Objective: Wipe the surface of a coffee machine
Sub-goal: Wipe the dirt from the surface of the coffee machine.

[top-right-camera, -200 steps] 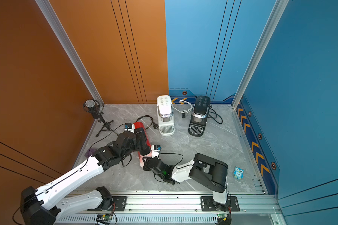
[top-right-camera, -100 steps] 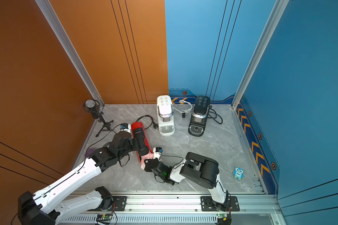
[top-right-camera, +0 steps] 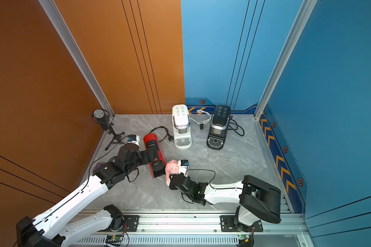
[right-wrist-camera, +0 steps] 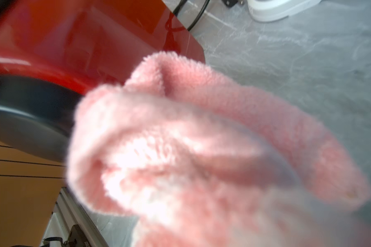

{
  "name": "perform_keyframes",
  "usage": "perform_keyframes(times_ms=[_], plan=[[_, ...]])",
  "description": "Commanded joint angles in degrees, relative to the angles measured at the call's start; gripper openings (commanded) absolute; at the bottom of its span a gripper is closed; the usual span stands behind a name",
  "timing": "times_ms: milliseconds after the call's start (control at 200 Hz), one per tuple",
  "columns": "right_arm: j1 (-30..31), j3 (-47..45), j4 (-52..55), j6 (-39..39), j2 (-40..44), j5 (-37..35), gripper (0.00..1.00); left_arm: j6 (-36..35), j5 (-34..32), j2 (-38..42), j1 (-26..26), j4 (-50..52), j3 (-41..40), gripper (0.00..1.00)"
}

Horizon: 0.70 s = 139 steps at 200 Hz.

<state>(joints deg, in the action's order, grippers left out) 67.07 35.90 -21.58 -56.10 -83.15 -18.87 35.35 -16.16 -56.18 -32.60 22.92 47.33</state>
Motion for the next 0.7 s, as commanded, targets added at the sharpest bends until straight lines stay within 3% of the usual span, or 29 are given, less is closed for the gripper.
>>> perform_keyframes(times_ms=[0, 410, 691], plan=[[-0.7, 3.1, 6.6, 5.4, 2.1, -1.4, 0.0, -2.1, 0.8, -1.4, 0.9, 7.5, -1.9, 0.88], [-1.4, 8.6, -3.4, 0.2, -15.2, 4.9, 0.0, -1.4, 1.0, -2.9, 0.9, 6.2, -3.1, 0.88], [-3.6, 4.5, 4.2, 3.6, -14.5, 2.8, 0.0, -2.2, 4.4, 1.5, 2.2, 6.4, -2.7, 0.89]])
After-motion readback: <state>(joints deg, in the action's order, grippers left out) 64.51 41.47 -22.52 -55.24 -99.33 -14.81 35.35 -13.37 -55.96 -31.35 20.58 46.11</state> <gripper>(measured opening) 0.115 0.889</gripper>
